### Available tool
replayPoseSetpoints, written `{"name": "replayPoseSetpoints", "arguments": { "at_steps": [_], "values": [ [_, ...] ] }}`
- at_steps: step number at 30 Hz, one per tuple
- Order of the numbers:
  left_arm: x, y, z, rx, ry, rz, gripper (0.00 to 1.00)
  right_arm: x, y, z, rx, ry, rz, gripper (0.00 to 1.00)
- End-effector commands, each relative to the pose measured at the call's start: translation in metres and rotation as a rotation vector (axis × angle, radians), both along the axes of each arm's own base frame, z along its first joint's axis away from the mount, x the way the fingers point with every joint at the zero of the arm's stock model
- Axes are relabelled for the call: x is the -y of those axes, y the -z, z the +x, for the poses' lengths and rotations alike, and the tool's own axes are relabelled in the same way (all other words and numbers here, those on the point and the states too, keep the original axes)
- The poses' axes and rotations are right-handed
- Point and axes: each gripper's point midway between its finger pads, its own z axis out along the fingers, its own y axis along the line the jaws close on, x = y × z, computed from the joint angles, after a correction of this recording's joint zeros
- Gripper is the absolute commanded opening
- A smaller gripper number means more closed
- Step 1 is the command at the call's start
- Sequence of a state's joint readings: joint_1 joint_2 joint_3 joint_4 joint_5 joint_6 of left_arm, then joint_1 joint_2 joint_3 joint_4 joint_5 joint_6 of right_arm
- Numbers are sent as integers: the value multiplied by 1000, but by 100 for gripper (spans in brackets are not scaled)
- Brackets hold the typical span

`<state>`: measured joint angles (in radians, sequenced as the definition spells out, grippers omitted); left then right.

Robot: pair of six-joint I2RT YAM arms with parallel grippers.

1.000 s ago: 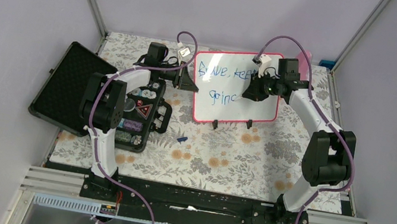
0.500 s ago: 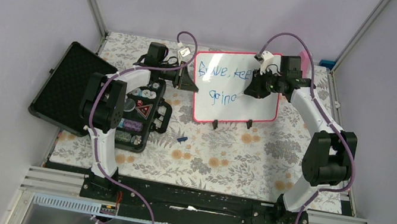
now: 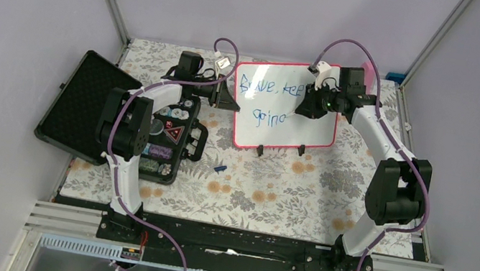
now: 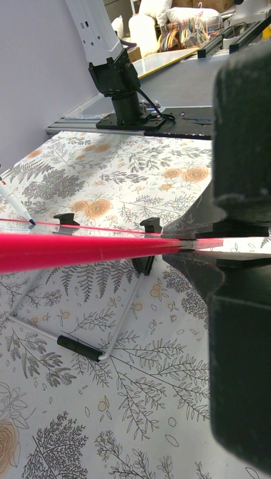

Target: Write a sentence on the whiteboard

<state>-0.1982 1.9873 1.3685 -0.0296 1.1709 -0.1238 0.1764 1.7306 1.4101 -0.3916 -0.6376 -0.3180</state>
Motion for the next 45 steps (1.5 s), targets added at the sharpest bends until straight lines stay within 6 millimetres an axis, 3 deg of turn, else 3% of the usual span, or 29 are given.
{"name": "replayPoseSetpoints", "arguments": {
  "at_steps": [1,17,29,41,45],
  "values": [
    [1,-14,7,63,22,-21,0,7,-7,5,62,7,-20,0],
    [1,-13,6,63,21,-20,0,7,11,-13,18,-16,-20,0],
    [1,-13,7,63,22,-21,0,-6,23,-18,1,-28,-1,0],
    [1,-13,8,60,21,-20,0,-27,8,-14,25,-59,28,0],
    [1,-12,8,57,21,-21,0,-34,-7,-25,13,-105,70,0]
  ]
}}
